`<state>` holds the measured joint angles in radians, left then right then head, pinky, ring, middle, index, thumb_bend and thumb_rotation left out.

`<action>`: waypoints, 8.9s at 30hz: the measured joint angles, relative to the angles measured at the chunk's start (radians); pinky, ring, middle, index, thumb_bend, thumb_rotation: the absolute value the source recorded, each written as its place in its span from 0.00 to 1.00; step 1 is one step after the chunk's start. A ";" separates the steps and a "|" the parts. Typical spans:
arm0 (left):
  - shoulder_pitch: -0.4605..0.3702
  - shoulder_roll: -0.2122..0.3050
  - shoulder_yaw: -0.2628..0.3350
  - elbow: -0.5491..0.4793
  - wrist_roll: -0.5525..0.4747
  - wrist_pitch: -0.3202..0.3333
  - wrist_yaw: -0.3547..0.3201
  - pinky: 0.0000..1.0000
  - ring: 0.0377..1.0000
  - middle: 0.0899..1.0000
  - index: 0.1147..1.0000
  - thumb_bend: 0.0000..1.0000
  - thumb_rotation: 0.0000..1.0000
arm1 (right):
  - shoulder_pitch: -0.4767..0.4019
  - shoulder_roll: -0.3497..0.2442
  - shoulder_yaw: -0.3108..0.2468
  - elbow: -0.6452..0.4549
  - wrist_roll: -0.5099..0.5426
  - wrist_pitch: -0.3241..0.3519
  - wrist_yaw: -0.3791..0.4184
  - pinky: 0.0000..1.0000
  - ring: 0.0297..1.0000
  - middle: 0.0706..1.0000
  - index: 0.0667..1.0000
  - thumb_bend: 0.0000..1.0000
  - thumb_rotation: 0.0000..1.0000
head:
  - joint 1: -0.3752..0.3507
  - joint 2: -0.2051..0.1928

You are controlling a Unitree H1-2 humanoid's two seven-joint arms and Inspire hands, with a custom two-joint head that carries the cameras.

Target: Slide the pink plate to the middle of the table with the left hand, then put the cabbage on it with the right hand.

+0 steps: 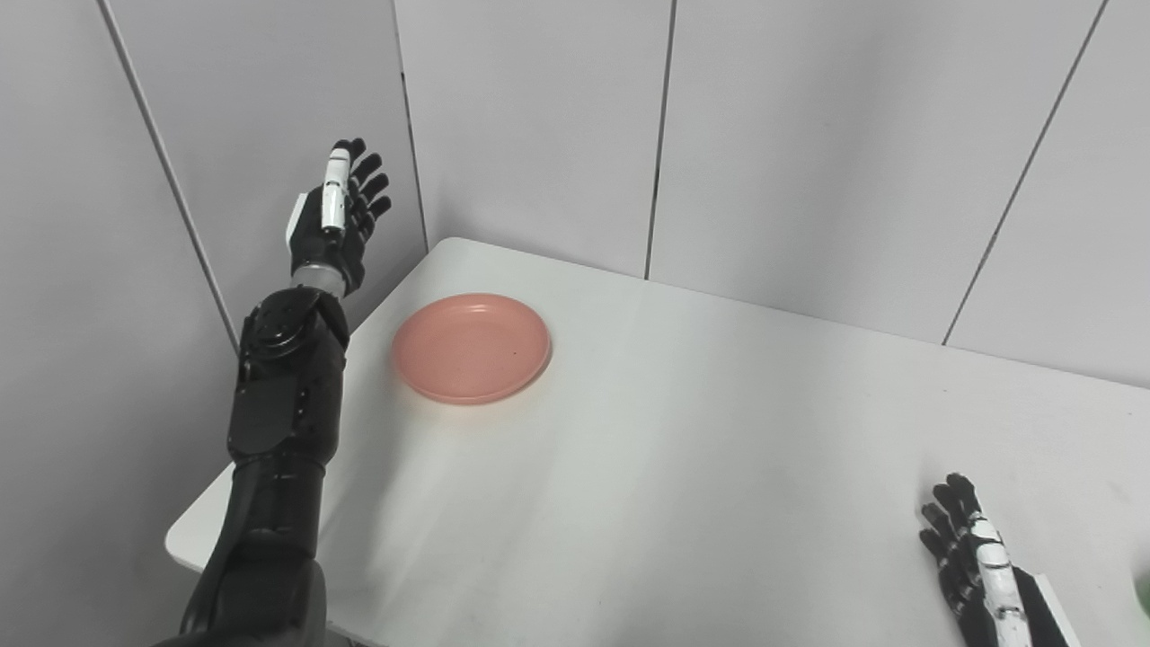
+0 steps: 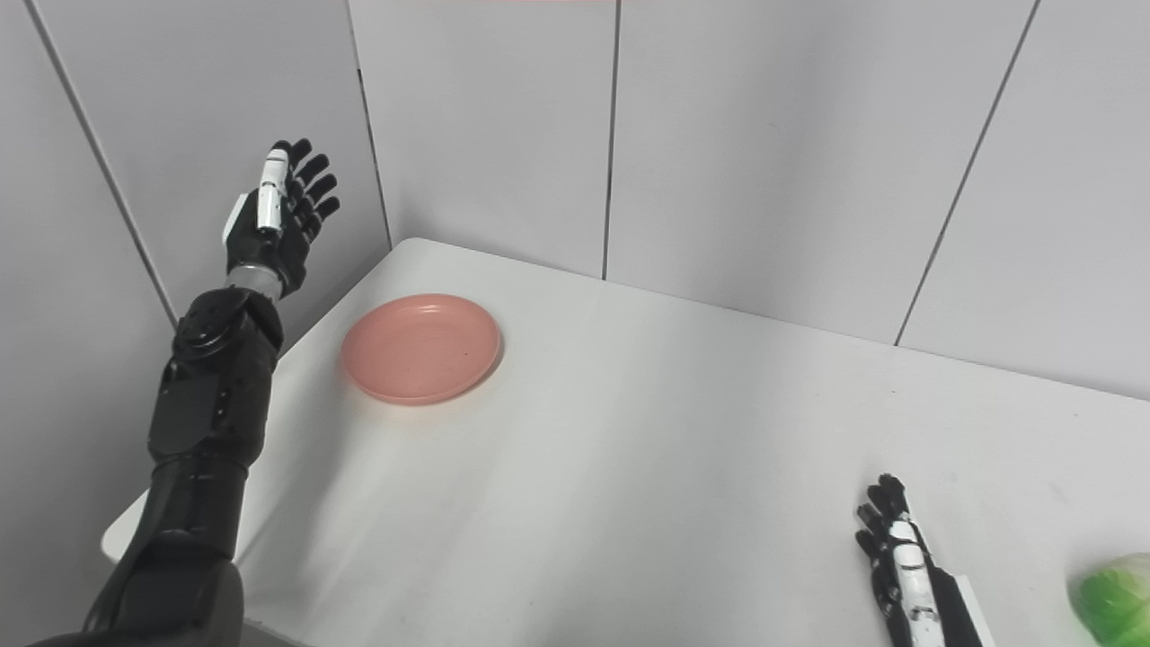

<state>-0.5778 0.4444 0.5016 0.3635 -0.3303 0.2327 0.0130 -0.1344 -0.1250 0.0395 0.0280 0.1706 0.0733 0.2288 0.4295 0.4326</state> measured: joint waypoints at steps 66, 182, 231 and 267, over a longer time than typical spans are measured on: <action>-0.007 -0.008 -0.075 0.534 -0.038 -0.304 -0.031 0.89 0.89 0.88 0.88 0.34 1.00 | 0.019 -0.003 0.001 -0.048 -0.009 0.043 -0.014 1.00 1.00 1.00 1.00 0.08 1.00 | -0.021 0.043; 0.026 -0.333 -0.320 0.418 -0.151 -0.229 -0.523 0.78 0.81 0.81 0.81 0.41 0.90 | -0.155 -0.127 -0.102 -0.331 -0.634 0.005 -0.254 0.81 0.86 0.87 0.91 0.99 0.60 | -0.841 0.061; 0.004 -0.255 -0.269 0.488 -0.170 -0.238 -0.588 0.79 0.81 0.81 0.80 0.41 0.83 | -0.096 -0.326 -0.146 -0.051 -0.693 0.178 -0.198 0.88 0.98 1.00 1.00 1.00 0.62 | -0.920 0.132; 0.015 -0.239 -0.267 0.476 -0.184 -0.211 -0.611 0.80 0.82 0.82 0.81 0.41 0.81 | -0.137 -0.367 -0.100 0.074 -0.577 0.216 -0.112 0.68 0.88 1.00 1.00 1.00 0.61 | -0.920 0.178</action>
<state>-0.5630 0.2057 0.2347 0.8394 -0.5144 0.0216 -0.5982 -0.2717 -0.4924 -0.0603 0.1018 -0.4067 0.2897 0.1165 -0.4909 0.6105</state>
